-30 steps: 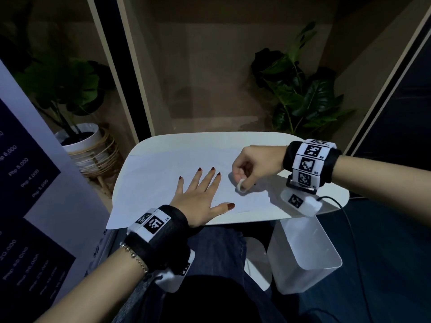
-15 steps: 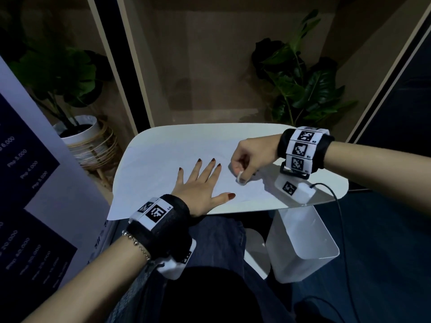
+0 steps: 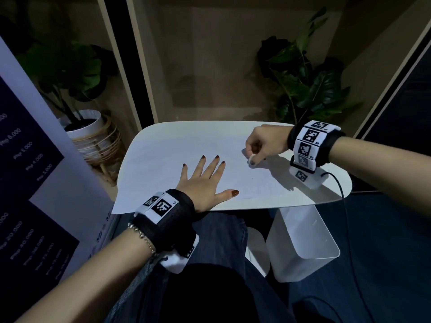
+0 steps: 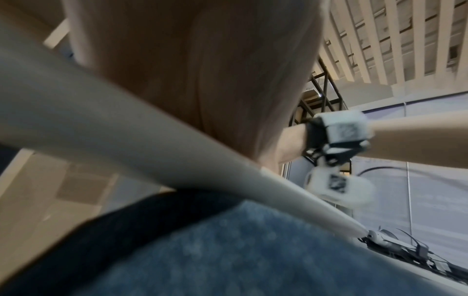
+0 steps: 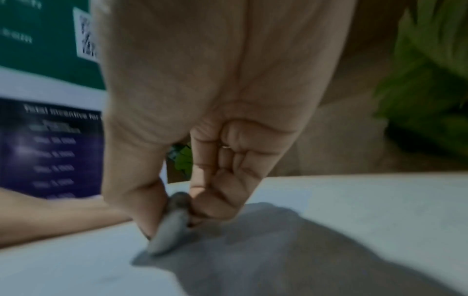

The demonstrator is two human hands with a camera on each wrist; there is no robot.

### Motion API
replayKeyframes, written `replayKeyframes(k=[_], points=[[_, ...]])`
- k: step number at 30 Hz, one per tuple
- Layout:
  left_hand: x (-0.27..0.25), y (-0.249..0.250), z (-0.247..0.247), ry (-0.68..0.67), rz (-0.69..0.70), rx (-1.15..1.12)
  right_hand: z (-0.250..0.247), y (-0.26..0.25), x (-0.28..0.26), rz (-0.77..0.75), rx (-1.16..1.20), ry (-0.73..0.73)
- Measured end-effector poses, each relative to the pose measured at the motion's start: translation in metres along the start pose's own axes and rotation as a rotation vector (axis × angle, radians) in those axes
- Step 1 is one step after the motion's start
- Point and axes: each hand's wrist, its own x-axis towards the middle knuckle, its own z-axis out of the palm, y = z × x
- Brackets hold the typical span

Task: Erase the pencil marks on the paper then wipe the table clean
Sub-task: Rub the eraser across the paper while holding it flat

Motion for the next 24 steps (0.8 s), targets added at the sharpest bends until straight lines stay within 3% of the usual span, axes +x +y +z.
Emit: replayKeyframes(k=[3, 6, 11, 19, 24], points=[[-0.001, 0.001, -0.002, -0.005, 0.0, 0.007, -0.008, 0.009, 0.005, 0.035, -0.065, 0.07], [-0.001, 0.001, -0.002, -0.009, -0.002, 0.006, -0.013, 0.005, 0.004, -0.014, 0.052, 0.071], [0.0, 0.002, 0.0, -0.005, -0.009, 0.009, 0.002, -0.002, -0.001, -0.074, 0.138, -0.155], [-0.002, 0.002, 0.0, -0.015, -0.006, 0.01, -0.01, 0.0, 0.006, -0.025, 0.071, -0.031], [-0.002, 0.003, 0.0, -0.019, -0.012, -0.004, 0.012, -0.022, -0.017, -0.162, 0.164, -0.23]])
